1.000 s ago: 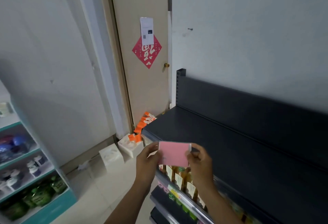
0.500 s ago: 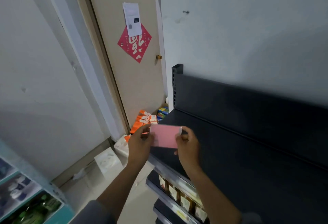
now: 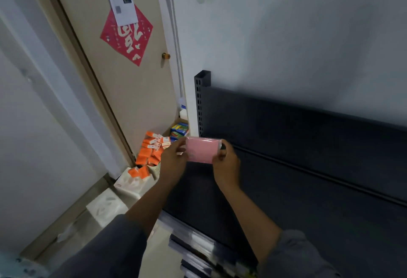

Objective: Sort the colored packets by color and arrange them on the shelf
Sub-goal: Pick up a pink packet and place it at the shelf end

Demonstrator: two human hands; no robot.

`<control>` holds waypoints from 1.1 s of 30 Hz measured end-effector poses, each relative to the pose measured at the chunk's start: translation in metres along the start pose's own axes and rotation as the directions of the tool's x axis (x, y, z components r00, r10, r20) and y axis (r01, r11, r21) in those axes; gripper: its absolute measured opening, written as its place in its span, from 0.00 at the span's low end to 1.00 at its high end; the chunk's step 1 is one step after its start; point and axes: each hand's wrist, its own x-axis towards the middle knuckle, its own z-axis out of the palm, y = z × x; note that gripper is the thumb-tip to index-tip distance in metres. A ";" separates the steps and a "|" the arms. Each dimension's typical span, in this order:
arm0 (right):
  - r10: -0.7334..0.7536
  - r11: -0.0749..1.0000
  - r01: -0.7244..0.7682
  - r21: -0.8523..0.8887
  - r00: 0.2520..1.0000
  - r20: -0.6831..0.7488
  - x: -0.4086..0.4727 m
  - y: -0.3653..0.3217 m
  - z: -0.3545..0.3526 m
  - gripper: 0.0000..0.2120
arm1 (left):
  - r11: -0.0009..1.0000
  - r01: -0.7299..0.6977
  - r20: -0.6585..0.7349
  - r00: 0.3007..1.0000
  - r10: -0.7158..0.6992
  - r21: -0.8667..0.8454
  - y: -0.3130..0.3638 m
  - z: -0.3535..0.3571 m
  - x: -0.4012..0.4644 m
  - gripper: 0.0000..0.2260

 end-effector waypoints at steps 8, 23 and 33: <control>0.135 0.967 -0.168 -0.190 0.975 -0.174 0.039 0.022 0.040 0.19 | 0.999 -0.039 0.311 0.950 0.028 0.028 -0.036 0.013 0.080 0.25; -0.036 0.743 -0.179 -0.645 0.952 -0.305 0.042 0.040 0.060 0.08 | 0.937 -0.311 0.479 0.854 0.202 0.159 -0.073 0.034 0.096 0.21; -0.033 0.761 -0.116 -0.638 0.976 -0.217 0.039 0.035 0.045 0.19 | 0.891 -0.420 0.399 0.857 0.326 0.175 -0.052 0.043 0.086 0.14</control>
